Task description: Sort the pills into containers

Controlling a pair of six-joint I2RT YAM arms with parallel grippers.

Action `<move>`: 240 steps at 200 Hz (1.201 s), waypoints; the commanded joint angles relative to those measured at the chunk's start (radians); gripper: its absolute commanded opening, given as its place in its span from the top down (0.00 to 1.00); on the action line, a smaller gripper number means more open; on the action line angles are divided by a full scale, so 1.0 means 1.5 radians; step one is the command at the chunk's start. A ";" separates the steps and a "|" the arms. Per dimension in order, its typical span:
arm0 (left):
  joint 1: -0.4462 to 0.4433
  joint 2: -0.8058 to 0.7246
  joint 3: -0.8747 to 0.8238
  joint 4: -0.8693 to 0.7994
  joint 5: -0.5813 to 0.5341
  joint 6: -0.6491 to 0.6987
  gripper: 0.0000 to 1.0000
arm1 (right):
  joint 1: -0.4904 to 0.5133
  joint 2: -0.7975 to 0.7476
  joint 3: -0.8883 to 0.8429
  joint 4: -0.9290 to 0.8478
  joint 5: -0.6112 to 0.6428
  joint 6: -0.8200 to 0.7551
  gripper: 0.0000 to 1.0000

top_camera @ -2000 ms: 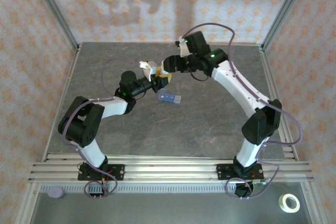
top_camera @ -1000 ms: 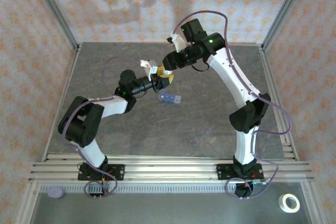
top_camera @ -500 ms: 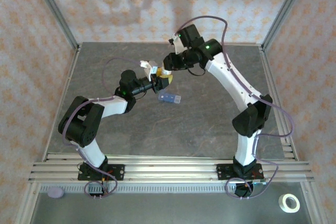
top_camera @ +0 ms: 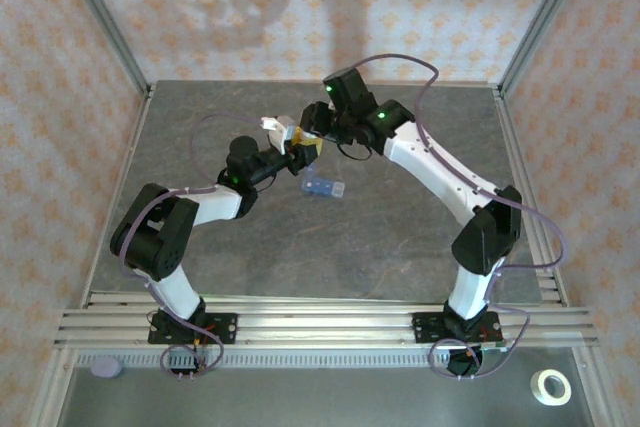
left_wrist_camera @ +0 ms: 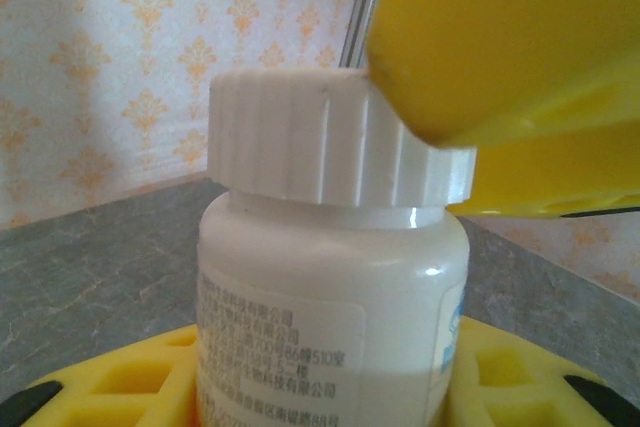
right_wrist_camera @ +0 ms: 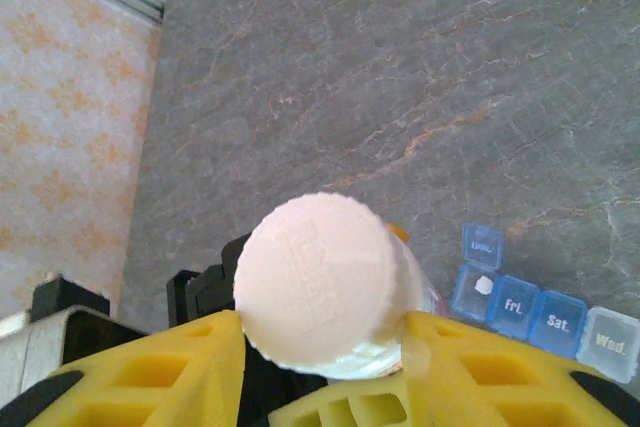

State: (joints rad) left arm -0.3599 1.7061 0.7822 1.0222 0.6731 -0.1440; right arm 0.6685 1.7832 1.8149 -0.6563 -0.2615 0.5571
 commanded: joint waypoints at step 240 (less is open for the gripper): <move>-0.003 -0.004 0.043 0.076 0.137 -0.065 1.00 | -0.063 0.056 0.154 -0.180 -0.226 -0.355 0.50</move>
State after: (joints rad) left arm -0.3599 1.7061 0.8185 1.0821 0.8597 -0.2382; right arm 0.5621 1.8526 2.0285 -0.9131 -0.5915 0.0242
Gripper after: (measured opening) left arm 0.429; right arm 0.520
